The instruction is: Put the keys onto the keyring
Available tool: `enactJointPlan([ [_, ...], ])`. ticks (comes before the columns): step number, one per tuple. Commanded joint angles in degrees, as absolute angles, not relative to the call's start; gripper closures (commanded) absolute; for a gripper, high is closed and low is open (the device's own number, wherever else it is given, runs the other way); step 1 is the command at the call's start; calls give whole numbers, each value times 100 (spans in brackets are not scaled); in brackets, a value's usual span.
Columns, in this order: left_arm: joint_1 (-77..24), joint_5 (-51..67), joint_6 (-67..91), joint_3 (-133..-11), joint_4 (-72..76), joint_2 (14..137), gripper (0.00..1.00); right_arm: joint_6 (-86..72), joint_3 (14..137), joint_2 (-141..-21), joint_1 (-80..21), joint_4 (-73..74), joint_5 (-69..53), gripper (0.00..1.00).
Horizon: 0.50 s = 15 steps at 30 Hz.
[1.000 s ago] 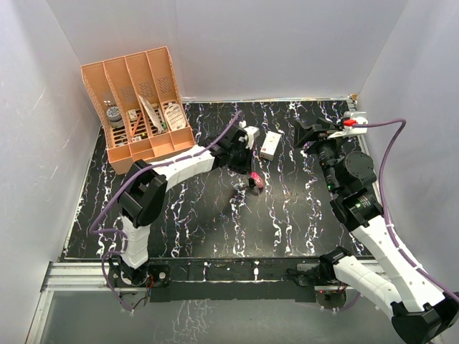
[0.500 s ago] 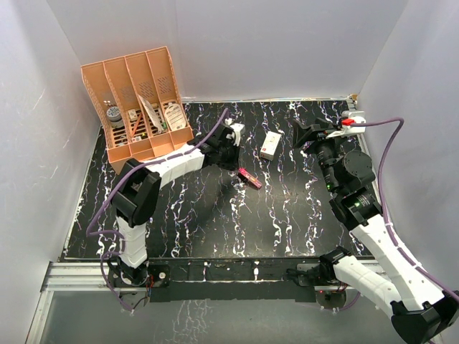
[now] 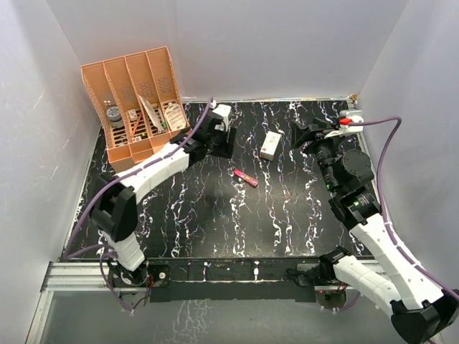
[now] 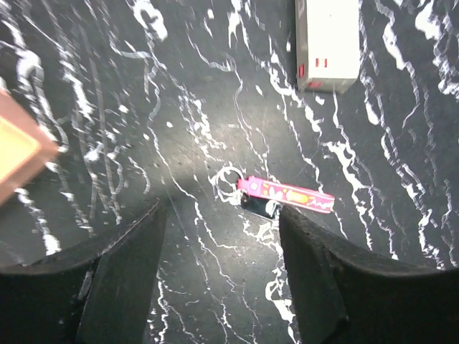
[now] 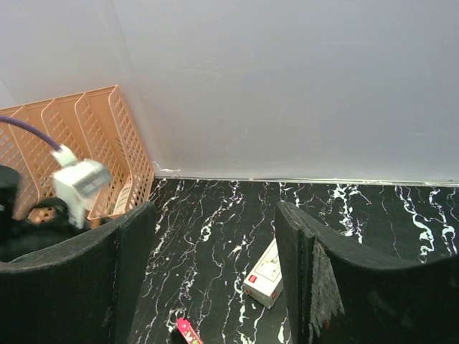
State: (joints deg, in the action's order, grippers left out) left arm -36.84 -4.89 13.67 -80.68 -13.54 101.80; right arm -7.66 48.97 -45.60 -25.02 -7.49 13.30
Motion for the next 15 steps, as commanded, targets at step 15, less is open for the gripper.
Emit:
enactJointPlan([
  [15, -3648, -1909, 1631, -7649, -385, 7201, 2, -1499, 5127, -4895, -2483, -723, 2470, 2],
])
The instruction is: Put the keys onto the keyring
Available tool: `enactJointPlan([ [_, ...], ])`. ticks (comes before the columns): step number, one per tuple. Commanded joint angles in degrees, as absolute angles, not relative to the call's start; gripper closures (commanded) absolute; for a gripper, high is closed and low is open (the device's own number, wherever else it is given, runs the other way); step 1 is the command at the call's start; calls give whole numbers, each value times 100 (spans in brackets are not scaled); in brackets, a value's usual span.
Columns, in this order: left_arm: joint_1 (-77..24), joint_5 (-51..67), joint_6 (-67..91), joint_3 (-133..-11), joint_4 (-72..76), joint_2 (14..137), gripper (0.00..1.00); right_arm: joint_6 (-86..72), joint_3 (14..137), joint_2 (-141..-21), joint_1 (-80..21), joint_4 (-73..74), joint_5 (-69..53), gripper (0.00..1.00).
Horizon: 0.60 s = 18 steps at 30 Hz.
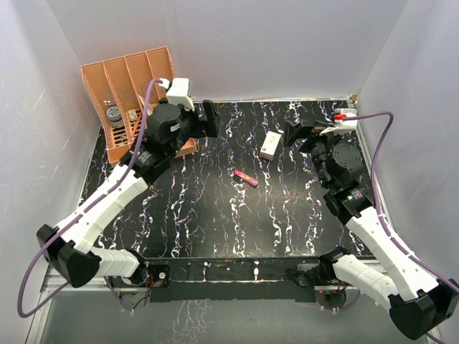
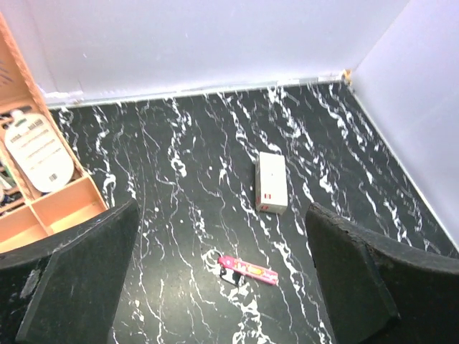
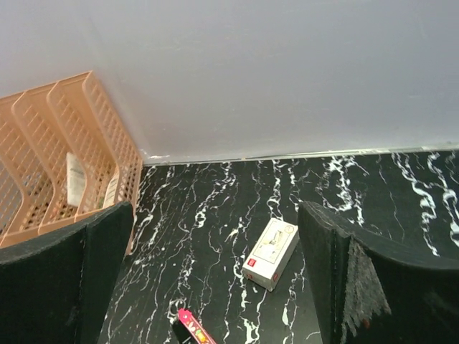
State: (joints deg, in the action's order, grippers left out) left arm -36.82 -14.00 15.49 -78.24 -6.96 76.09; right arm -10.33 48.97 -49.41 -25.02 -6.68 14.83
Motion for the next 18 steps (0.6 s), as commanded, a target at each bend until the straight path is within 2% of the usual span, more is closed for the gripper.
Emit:
enactJointPlan([
  [1, -3647, -1992, 1582, -7624, -410, 7146, 1, -1629, 5083, -4889, -2486, -732, 2784, 2],
  [4, -3652, -2130, 1485, -7455, -272, 6971, 2, -1993, 4823, -4809, -2487, -991, 3563, 2],
  [7, -3647, -2083, 1429, -7243, -83, 6752, 2, -2113, 4557, -4633, -2487, -1251, 3853, 2],
  [18, -3648, -2506, 1273, -7106, -138, 6416, 1, -2187, 4470, -4593, -2481, -1407, 3701, 2],
])
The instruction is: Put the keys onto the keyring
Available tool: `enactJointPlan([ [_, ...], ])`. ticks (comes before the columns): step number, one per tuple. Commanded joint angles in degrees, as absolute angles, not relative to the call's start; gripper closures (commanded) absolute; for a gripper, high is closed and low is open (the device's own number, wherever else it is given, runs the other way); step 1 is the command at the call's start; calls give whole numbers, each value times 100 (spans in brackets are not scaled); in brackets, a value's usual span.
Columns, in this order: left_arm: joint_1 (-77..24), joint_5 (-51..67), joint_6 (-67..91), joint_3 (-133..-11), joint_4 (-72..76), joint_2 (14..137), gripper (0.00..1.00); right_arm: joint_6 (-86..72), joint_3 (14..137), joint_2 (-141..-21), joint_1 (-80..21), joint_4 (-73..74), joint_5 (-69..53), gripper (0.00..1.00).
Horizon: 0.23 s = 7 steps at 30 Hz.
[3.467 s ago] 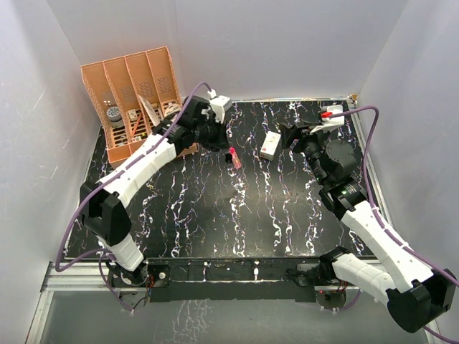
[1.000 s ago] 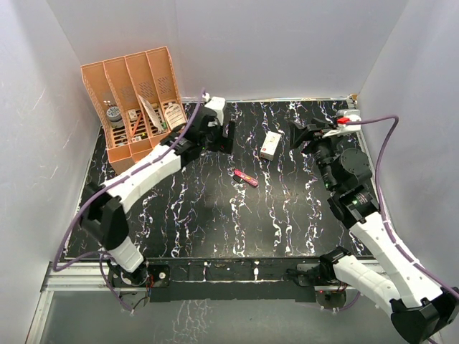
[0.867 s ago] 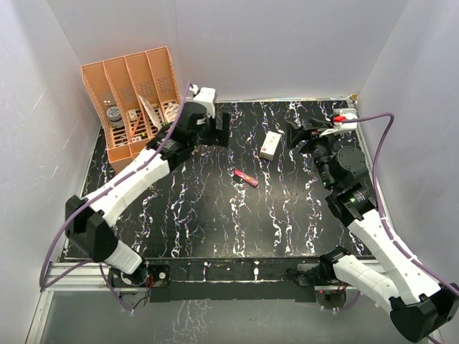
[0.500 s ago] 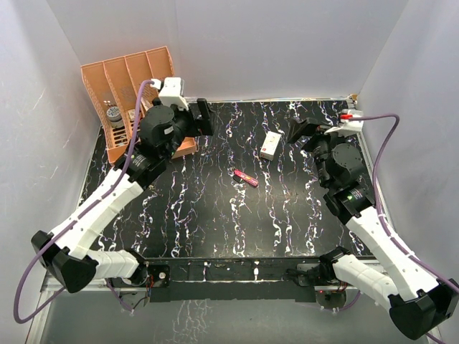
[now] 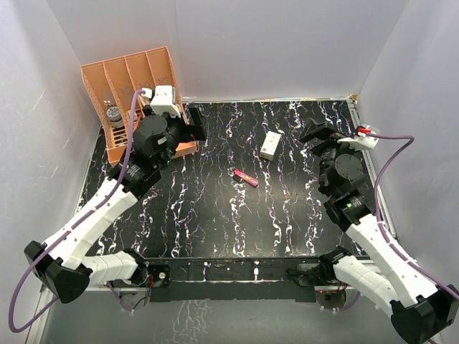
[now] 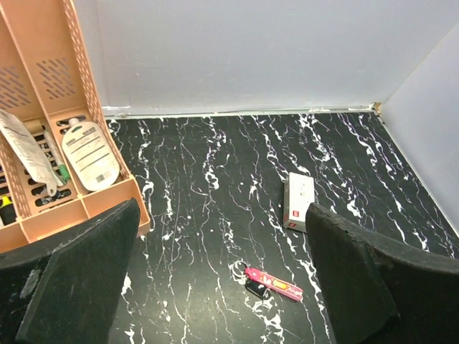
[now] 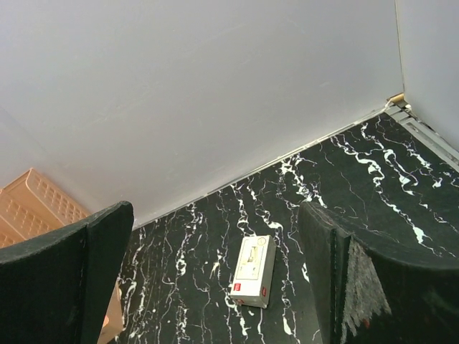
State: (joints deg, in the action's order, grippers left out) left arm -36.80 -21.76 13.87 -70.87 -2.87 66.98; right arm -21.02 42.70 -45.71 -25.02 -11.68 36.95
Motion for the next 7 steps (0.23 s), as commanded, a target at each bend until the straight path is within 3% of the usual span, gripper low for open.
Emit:
enactJointPlan([
  [1, -3647, -2565, 1297, -7114, -162, 6418, 2, -2196, 4500, -4596, -2487, -1338, 3672, 2],
  [7, -3647, -2625, 1235, -7052, -21, 6402, 1, -2211, 4452, -4493, -2487, -1365, 3613, 2],
])
